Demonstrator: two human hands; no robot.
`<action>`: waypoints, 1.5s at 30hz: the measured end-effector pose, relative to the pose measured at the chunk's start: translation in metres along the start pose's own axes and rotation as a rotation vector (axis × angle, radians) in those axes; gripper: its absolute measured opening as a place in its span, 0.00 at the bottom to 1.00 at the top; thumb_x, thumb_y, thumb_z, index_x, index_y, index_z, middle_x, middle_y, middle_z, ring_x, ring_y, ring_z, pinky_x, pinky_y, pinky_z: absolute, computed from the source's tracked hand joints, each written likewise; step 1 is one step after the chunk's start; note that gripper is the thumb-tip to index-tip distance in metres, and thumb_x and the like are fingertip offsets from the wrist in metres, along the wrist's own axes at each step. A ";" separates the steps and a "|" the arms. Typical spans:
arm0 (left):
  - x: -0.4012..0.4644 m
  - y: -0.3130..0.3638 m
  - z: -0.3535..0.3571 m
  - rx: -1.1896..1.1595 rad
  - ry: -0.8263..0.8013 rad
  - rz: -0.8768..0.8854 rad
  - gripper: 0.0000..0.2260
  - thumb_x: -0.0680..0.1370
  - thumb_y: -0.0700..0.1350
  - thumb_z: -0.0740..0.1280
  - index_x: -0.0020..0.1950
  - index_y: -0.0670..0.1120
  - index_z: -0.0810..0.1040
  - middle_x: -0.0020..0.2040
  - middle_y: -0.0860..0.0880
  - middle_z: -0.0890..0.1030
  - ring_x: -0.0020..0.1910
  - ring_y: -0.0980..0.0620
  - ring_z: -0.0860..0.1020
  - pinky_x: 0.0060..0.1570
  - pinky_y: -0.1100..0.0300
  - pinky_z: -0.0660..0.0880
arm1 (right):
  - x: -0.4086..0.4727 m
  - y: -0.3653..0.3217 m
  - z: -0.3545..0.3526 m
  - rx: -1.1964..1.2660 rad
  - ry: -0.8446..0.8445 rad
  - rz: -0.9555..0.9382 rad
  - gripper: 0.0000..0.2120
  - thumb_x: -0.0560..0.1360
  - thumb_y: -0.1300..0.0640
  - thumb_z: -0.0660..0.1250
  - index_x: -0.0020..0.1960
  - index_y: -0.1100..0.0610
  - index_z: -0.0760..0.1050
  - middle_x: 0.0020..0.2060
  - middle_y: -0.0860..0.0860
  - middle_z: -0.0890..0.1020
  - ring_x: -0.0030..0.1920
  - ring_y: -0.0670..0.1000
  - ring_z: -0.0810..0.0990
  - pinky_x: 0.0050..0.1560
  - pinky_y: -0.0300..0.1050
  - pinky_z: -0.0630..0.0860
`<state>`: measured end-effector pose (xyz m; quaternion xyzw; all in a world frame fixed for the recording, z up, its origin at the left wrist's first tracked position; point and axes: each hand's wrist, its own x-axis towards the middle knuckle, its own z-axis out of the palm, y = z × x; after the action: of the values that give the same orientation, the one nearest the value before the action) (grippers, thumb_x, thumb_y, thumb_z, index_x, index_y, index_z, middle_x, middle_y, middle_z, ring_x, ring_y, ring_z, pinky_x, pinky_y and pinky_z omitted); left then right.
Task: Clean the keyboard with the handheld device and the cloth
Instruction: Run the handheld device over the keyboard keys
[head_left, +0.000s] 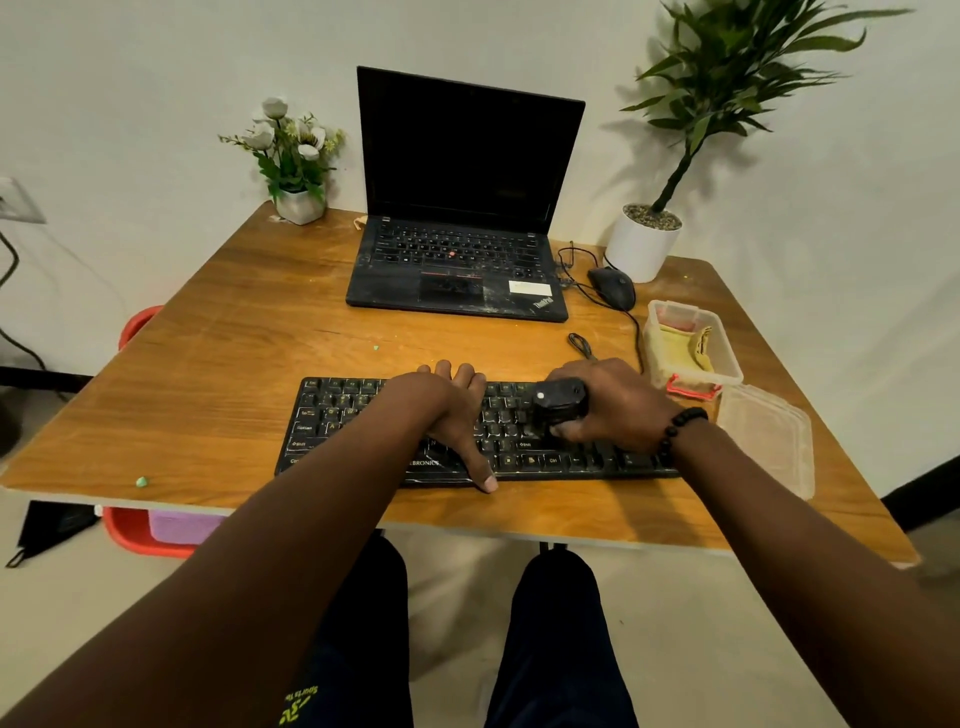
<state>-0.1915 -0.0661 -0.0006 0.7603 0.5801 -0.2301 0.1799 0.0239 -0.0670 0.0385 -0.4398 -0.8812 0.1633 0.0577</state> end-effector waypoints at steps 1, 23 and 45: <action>0.000 0.000 0.000 0.002 -0.001 0.000 0.67 0.60 0.75 0.73 0.81 0.46 0.37 0.81 0.47 0.43 0.79 0.37 0.45 0.75 0.35 0.54 | 0.001 0.000 0.003 -0.055 0.035 0.012 0.14 0.68 0.57 0.75 0.52 0.55 0.77 0.47 0.48 0.80 0.49 0.48 0.77 0.47 0.40 0.75; 0.000 0.000 0.000 0.012 0.014 0.005 0.66 0.58 0.76 0.73 0.81 0.48 0.42 0.80 0.47 0.47 0.78 0.37 0.50 0.73 0.35 0.58 | -0.058 -0.057 0.080 0.557 0.741 0.731 0.12 0.66 0.50 0.76 0.46 0.50 0.77 0.40 0.43 0.79 0.41 0.43 0.78 0.41 0.38 0.73; -0.007 0.000 0.002 -0.006 0.042 0.015 0.64 0.61 0.74 0.73 0.81 0.47 0.41 0.81 0.47 0.46 0.78 0.38 0.49 0.75 0.38 0.56 | -0.034 -0.038 0.065 0.637 0.557 0.650 0.17 0.66 0.51 0.77 0.53 0.52 0.79 0.45 0.46 0.82 0.47 0.47 0.80 0.48 0.42 0.77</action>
<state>-0.1932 -0.0726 0.0017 0.7689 0.5786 -0.2112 0.1717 -0.0005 -0.1305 -0.0079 -0.6775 -0.5578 0.3091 0.3666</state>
